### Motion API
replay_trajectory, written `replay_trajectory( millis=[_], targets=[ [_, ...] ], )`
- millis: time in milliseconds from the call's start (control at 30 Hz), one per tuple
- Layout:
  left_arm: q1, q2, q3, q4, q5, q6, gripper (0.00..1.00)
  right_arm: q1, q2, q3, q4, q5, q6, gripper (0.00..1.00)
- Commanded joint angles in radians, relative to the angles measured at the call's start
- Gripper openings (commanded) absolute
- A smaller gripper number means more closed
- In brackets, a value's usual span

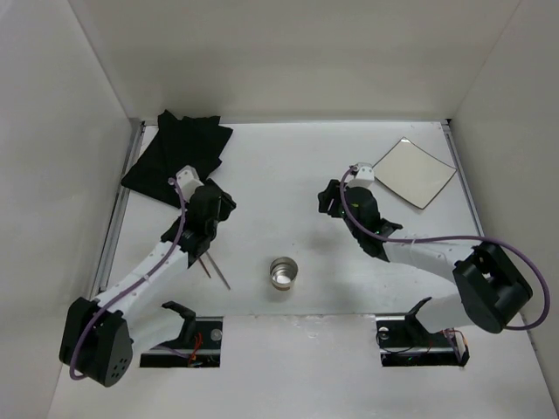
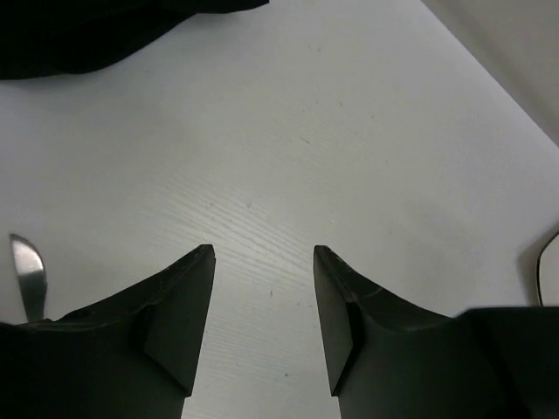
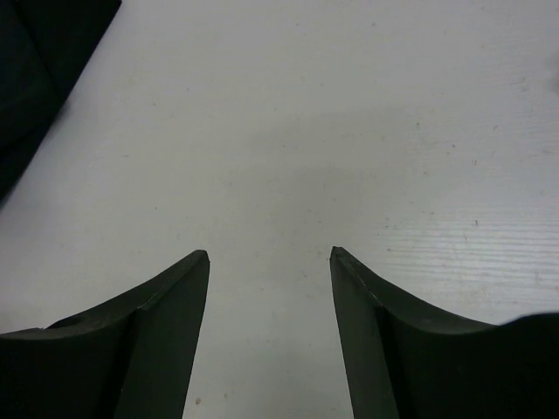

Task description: Set the dinner table for one person

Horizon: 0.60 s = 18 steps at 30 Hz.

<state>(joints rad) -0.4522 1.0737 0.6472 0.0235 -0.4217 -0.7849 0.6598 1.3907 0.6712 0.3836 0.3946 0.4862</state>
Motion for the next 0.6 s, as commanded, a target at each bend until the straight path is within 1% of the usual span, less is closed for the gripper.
replay_trajectory(
  millis=[0, 100, 167, 200, 233, 267, 333, 400, 500, 533, 567],
  targets=[
    [0.046, -0.05, -0.023, -0.011, -0.022, -0.02, 0.48, -0.018, -0.039, -0.008, 0.069, -0.002, 0.003, 0.64],
    [0.065, -0.069, -0.012, 0.035, -0.022, -0.022, 0.49, -0.024, -0.029, -0.009, 0.069, -0.008, 0.012, 0.64],
    [0.083, -0.046, 0.003, 0.081, -0.025, -0.027, 0.49, -0.025, -0.021, -0.004, 0.066, -0.025, 0.012, 0.63],
    [0.088, -0.025, 0.02, 0.085, -0.025, -0.036, 0.5, -0.025, -0.019, -0.004, 0.069, -0.03, 0.012, 0.61],
    [0.093, 0.017, 0.046, 0.093, -0.017, -0.049, 0.52, -0.027, -0.019, -0.004, 0.069, -0.033, 0.012, 0.57],
    [0.102, 0.066, 0.08, 0.093, -0.011, -0.068, 0.53, -0.03, -0.019, -0.004, 0.069, -0.036, 0.012, 0.51],
    [0.119, 0.141, 0.13, 0.102, 0.0, -0.103, 0.53, -0.035, -0.025, -0.004, 0.061, -0.045, 0.012, 0.25],
    [0.129, 0.218, 0.175, 0.127, 0.001, -0.137, 0.53, -0.035, -0.042, -0.008, 0.06, -0.059, 0.023, 0.12],
    [0.151, 0.339, 0.259, 0.145, -0.009, -0.172, 0.54, -0.035, -0.059, -0.015, 0.069, -0.083, 0.025, 0.13],
    [0.16, 0.379, 0.287, 0.148, -0.02, -0.191, 0.54, -0.036, -0.059, -0.015, 0.069, -0.085, 0.022, 0.16],
    [0.163, 0.415, 0.314, 0.151, -0.031, -0.201, 0.54, -0.039, -0.058, -0.015, 0.069, -0.085, 0.022, 0.21]
  ],
)
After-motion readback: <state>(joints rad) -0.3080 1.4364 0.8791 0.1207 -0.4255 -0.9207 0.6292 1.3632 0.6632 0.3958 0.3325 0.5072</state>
